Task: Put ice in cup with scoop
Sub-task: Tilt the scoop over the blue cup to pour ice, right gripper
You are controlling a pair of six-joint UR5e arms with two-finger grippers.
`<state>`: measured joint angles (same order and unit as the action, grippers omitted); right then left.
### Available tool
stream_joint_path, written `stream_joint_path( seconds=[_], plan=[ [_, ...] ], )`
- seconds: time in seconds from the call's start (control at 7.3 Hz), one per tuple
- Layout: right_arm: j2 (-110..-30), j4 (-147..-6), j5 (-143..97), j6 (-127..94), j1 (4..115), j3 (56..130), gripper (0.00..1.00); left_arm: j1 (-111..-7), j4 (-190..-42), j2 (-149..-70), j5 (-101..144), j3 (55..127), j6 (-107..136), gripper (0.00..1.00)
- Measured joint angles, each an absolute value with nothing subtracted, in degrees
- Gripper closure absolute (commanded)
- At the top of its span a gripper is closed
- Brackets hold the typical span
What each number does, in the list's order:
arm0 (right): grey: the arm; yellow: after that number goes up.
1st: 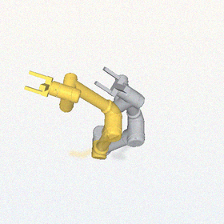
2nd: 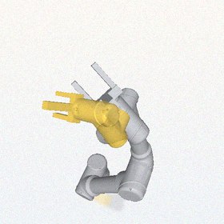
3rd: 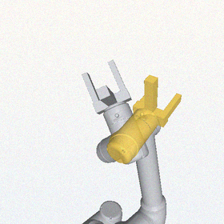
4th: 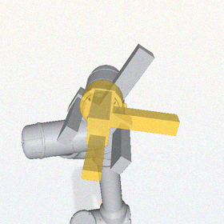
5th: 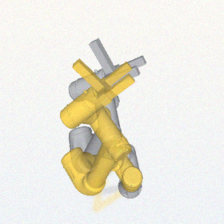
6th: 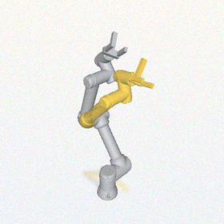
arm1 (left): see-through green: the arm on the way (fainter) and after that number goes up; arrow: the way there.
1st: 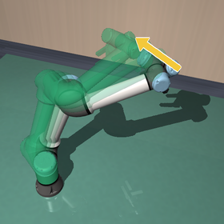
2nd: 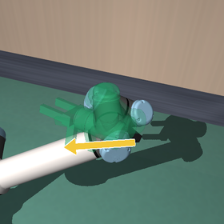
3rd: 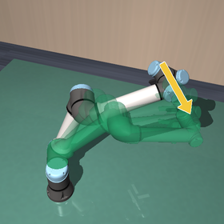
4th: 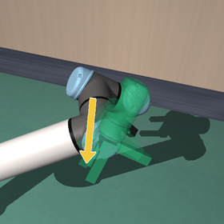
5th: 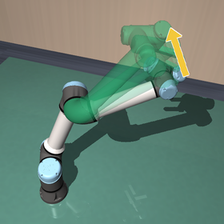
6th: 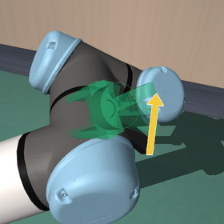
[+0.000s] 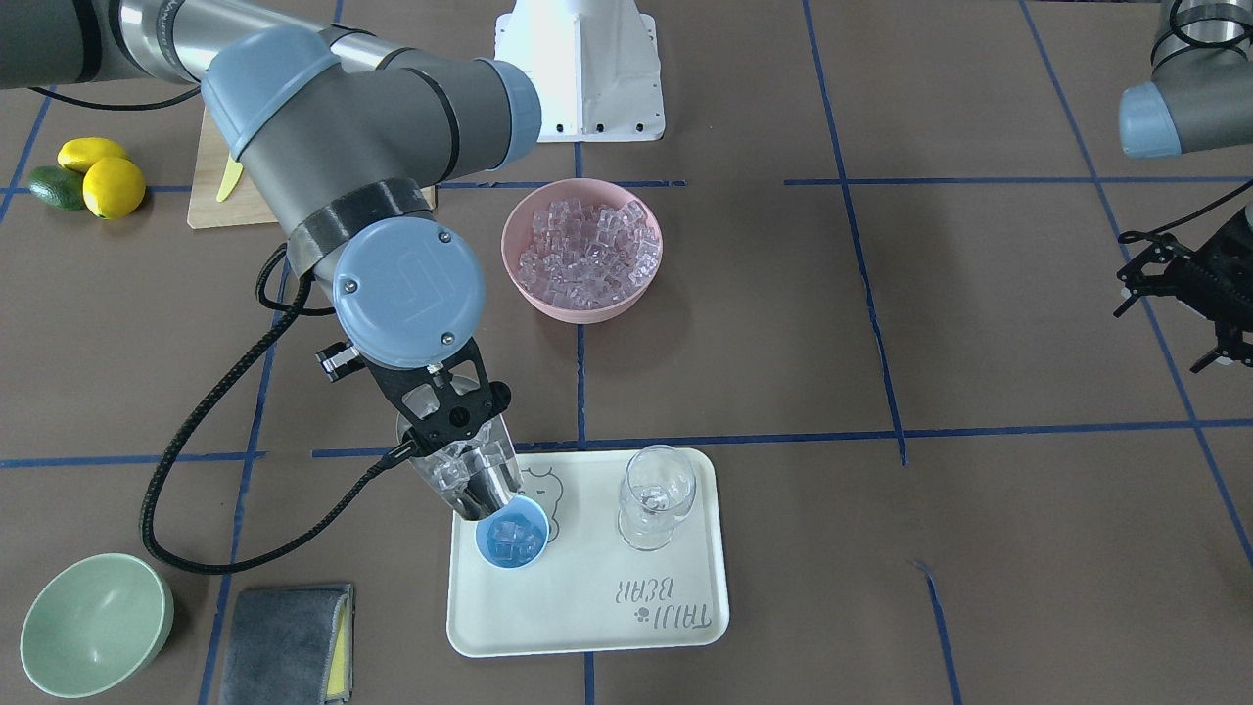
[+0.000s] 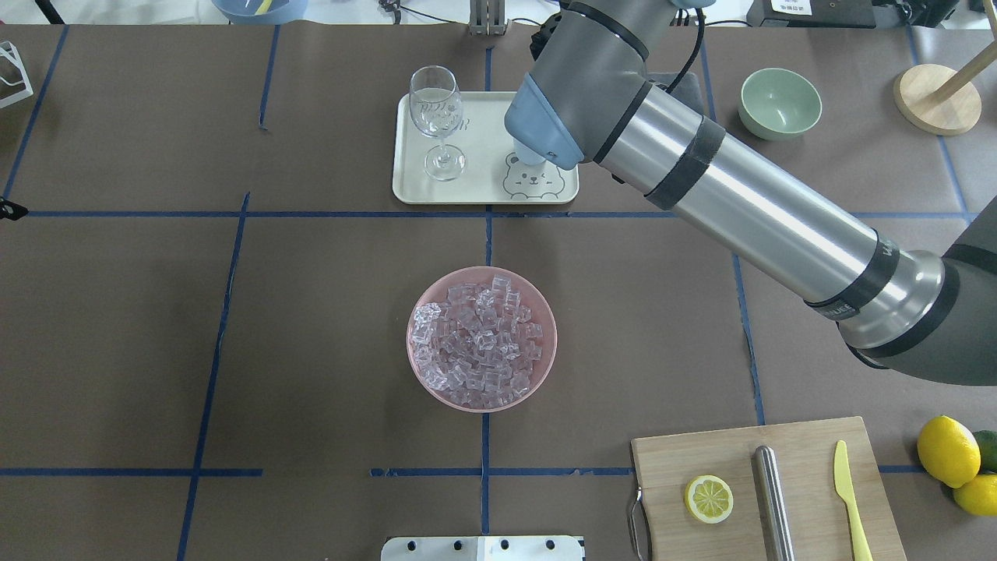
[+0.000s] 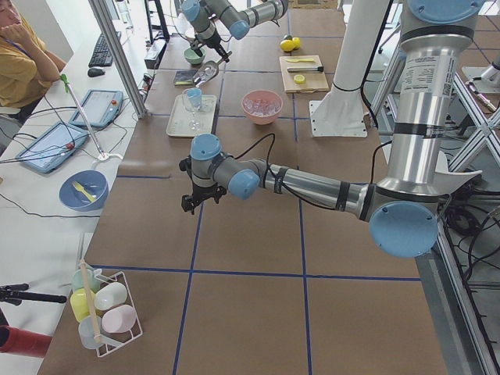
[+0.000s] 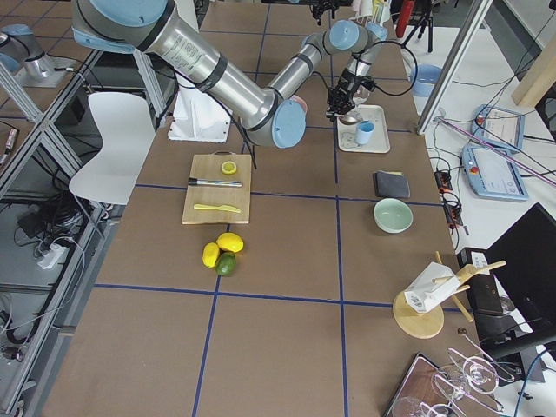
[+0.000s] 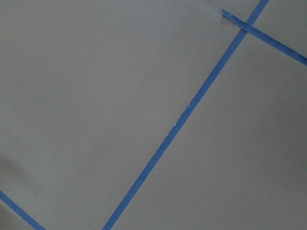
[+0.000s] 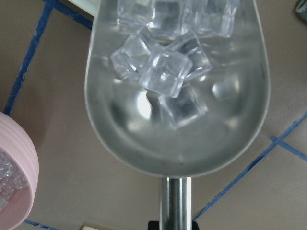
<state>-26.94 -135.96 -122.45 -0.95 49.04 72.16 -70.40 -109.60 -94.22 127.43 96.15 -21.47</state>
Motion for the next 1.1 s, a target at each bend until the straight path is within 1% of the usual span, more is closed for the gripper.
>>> stream_joint_path(
  seconds=[0.41, 1.1],
  plan=[
    [-24.6, -137.2, -121.4, 0.1, 49.0, 68.3, 1.0, -70.4, -109.8, -94.0, 127.4, 96.2, -21.5, 0.0],
    [-23.6, -138.5, -120.7, 1.2, 49.0, 66.7, 1.0, -70.5, -109.8, -94.0, 127.4, 96.4, -21.5, 0.0]
  ],
)
